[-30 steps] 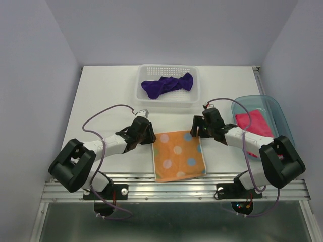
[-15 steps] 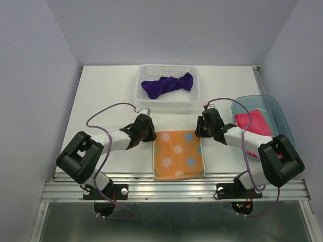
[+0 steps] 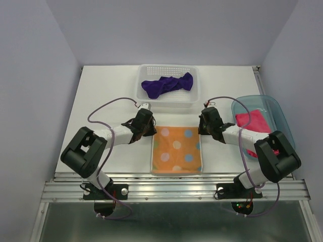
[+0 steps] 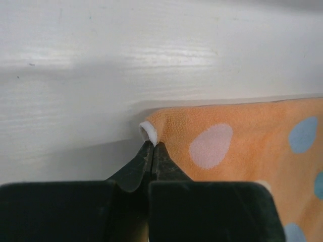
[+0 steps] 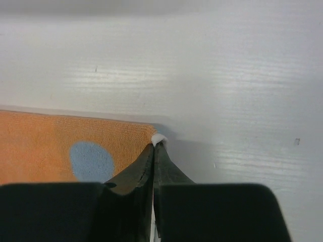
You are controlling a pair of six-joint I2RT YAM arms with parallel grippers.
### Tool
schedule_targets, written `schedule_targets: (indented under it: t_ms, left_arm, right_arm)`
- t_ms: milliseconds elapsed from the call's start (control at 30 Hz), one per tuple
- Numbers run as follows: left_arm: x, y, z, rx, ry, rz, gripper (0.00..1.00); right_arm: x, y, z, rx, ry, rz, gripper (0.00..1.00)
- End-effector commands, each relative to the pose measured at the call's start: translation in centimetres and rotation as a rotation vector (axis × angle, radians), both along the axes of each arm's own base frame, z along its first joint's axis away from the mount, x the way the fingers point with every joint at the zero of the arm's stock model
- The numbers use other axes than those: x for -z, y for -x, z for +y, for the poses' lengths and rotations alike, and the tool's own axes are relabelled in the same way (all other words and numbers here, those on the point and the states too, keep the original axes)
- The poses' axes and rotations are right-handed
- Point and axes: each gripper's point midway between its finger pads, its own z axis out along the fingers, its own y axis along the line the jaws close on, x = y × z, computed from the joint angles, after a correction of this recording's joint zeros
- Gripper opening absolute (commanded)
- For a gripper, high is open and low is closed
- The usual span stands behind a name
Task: Fold and stack the towels
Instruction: Fold the towel
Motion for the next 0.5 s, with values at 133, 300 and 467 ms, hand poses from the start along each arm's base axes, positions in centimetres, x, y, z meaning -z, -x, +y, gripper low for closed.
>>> schedule_targets:
  t_ms: [133,300,467]
  left_arm:
    - [-4.6,-4.5,-0.3,-0.034,-0.011,-0.168,0.00]
    - [-6.5,-4.2,-0.2,-0.017,0.036,-0.258,0.00]
    - [-6.8,-2.5,0.3,-0.002,0.090,-0.288,0.00]
  right_arm:
    - [-6.2,-6.3,1.1,-0.017,-0.021,-0.262,0.01]
    - [-7.9,-5.9,1.8,-0.062,-0.060,-0.307,0.01]
    - [-9.1,-3.7,1.8,-0.081,-0.136,-0.318,0.01]
